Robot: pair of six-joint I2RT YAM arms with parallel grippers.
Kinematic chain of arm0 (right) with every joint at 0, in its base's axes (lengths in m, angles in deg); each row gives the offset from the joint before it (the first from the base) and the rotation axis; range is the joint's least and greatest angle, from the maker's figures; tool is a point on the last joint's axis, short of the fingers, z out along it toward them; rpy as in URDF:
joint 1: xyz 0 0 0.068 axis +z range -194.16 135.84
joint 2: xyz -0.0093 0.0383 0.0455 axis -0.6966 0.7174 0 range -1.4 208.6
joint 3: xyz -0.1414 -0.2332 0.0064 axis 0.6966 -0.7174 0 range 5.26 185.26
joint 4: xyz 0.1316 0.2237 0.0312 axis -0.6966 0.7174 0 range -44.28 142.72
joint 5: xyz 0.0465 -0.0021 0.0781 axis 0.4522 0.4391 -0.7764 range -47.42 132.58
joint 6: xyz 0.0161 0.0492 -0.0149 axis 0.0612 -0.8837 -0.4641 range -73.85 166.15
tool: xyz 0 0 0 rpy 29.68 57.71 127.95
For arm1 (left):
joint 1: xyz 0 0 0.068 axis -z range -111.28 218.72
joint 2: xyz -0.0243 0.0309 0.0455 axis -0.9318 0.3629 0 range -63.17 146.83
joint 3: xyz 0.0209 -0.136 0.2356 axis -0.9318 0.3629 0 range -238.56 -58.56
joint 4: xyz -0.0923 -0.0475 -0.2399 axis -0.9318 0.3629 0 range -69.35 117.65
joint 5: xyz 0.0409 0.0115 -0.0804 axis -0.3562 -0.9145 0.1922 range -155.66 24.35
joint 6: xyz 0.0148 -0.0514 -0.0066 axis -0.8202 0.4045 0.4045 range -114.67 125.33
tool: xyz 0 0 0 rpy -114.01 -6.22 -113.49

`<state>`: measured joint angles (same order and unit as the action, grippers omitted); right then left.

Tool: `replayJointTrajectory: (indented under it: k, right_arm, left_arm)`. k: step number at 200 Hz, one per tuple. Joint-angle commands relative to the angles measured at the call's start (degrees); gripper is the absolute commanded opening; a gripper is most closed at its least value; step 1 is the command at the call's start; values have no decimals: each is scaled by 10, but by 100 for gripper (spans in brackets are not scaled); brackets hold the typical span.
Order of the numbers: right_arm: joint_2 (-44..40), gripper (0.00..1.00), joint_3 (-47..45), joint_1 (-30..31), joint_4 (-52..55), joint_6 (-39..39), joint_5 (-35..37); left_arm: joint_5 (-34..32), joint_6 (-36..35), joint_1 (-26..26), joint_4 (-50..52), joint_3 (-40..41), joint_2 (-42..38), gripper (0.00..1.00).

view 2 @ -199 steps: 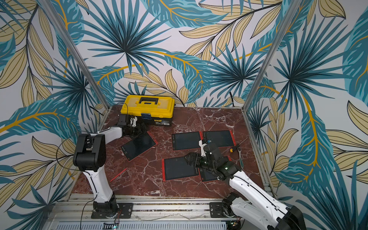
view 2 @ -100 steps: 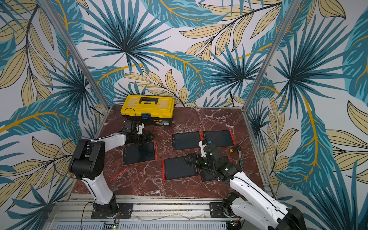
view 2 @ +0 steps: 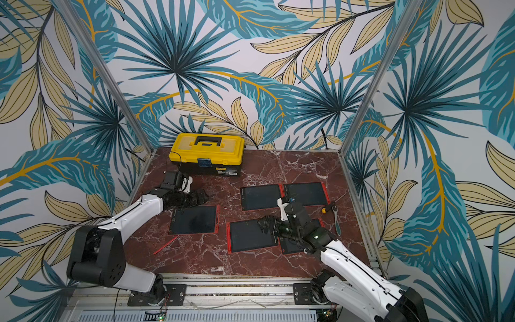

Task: Place the stylus back onto the writing tablet
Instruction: Adjust the writing tablet at the center of the board.

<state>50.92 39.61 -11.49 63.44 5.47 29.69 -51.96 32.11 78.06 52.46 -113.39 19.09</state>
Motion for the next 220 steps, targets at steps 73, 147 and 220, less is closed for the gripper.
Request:
replayJointTrajectory:
  k: [73,147,220]
  right_arm:
    - [14,100,-24,3,-38,10,-34]
    - [8,99,-35,4,-47,4,-31]
    - [-5,100,-44,4,-45,-2,-23]
  left_arm:
    - [-112,128,1,191,128,-151,93]
    - [-191,105,-5,156,139,-87,90]
    - [-139,65,-63,105,155,-52,85]
